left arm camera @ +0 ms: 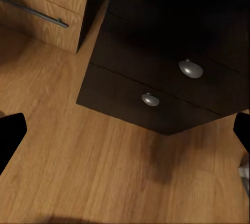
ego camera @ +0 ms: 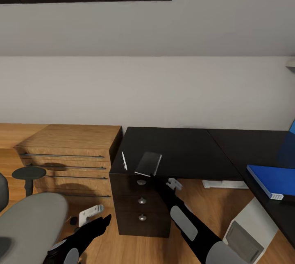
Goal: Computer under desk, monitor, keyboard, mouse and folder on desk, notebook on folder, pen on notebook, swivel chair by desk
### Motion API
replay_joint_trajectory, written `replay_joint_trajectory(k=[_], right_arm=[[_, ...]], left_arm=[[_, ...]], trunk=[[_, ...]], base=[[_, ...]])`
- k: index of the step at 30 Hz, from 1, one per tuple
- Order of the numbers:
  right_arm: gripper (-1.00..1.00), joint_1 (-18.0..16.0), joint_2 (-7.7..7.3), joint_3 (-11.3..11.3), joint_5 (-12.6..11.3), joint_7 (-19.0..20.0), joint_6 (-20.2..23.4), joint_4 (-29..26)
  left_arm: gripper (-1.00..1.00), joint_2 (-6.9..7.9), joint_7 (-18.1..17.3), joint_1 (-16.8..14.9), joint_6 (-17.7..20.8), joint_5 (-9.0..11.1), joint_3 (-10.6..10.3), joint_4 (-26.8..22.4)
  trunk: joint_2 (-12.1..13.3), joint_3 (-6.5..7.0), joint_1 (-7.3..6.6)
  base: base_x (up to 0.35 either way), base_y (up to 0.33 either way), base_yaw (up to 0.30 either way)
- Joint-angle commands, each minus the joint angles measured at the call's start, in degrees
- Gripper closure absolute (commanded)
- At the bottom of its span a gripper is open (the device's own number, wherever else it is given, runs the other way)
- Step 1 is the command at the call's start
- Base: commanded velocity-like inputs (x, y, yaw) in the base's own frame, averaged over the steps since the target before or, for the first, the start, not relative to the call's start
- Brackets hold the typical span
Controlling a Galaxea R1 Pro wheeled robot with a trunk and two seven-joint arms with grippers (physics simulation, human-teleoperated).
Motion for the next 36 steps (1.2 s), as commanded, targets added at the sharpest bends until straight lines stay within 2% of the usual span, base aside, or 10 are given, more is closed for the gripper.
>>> replay_joint_trajectory(k=[1,11,22,36], right_arm=[[-1.0,-0.1,-0.01,0.4,-0.6,0.1,-0.7,0.1],[-1.0,-0.1,0.05,0.7,-0.6,0.1,-2.0,0.1],[-1.0,-0.1,0.14,0.9,-0.7,-0.2,-2.0,0.2],[-1.0,-0.1,0.16,0.8,-1.0,-0.2,-1.9,1.5]], left_arm=[[-1.0,-0.09,0.5,0.0,0.1,0.6,-0.1,-0.2],[-1.0,-0.89,0.5,0.0,0.2,0.7,-0.4,-0.4],[-1.0,-0.77,0.4,0.0,0.2,0.8,-0.2,-0.4],[-1.0,-0.76,0.5,0.0,0.2,0.8,-0.4,-0.4]], trunk=[[0.0,-0.04,0.0],[0.0,-0.04,0.0],[0.0,-0.04,0.0],[0.0,-0.04,0.0]], base=[[0.0,0.0,0.0],[0.0,0.0,0.0],[0.0,0.001,0.0],[-0.046,0.123,0.0]])
